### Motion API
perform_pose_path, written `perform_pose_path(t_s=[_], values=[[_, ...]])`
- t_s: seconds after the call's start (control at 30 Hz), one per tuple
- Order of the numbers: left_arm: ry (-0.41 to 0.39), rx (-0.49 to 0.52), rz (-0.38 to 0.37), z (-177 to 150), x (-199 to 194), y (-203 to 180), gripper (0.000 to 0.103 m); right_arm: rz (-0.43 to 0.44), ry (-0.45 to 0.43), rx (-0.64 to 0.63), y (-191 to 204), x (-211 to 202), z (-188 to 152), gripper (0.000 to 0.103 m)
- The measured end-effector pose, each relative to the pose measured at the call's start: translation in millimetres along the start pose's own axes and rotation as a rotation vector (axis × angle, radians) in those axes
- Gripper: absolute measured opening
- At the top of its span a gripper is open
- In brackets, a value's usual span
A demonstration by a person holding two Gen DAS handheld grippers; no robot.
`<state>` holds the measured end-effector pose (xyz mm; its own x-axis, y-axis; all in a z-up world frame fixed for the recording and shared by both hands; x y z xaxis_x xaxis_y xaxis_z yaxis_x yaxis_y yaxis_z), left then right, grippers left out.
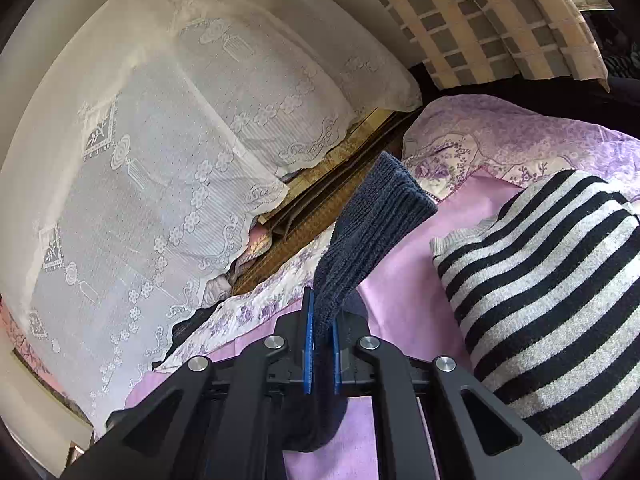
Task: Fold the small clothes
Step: 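Lift the sleeve with the right tool and fold it across the cardigan body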
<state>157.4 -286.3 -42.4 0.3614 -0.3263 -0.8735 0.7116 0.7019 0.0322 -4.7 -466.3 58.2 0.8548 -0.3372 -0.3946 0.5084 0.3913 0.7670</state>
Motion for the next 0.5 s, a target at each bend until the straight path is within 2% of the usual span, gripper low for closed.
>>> perform_pose_path(t_s=[0.03, 0.07, 0.1, 0.17, 0.27, 0.4, 0.5], values=[[0.035, 0.028, -0.026, 5.9, 14.8, -8.4, 0.098, 0.003, 0.011, -0.004, 1.2, 1.2, -2.7, 0.008], [0.089, 0.041, -0.016, 7.4, 34.5, -14.5, 0.099, 0.006, 0.023, -0.007, 2.0, 2.5, -5.0, 0.008], [0.093, 0.046, 0.027, 6.8, 42.2, -17.3, 0.099, 0.008, 0.044, -0.008, 2.4, 5.1, -7.0, 0.008], [0.035, 0.082, 0.086, 3.6, 34.5, -25.3, 0.099, 0.012, 0.055, -0.014, 3.1, 7.3, -11.0, 0.008], [0.017, 0.16, 0.071, -5.4, 16.8, -25.6, 0.098, -0.002, 0.033, -0.056, 6.8, 5.8, -14.6, 0.008], [-0.059, 0.138, 0.087, -17.0, -18.8, 9.4, 0.098, 0.03, 0.054, -0.097, 18.7, 1.9, -21.6, 0.008], [-0.066, 0.03, 0.058, -23.6, -35.3, 58.4, 0.098, 0.063, 0.07, -0.189, 41.3, -2.2, -39.8, 0.008]])
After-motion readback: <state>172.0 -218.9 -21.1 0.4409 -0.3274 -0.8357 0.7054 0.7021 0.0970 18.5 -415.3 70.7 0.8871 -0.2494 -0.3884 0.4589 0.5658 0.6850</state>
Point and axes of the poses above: each gripper's, at about its wrist camera, not at the fingertips, and x roughly the way its jaws point, y to its left, z to its top, the point moved 2 cm from there along x, roughly the way its jaws point, and after that the axes turned 15 degrees about x, right-handed, at the moved point
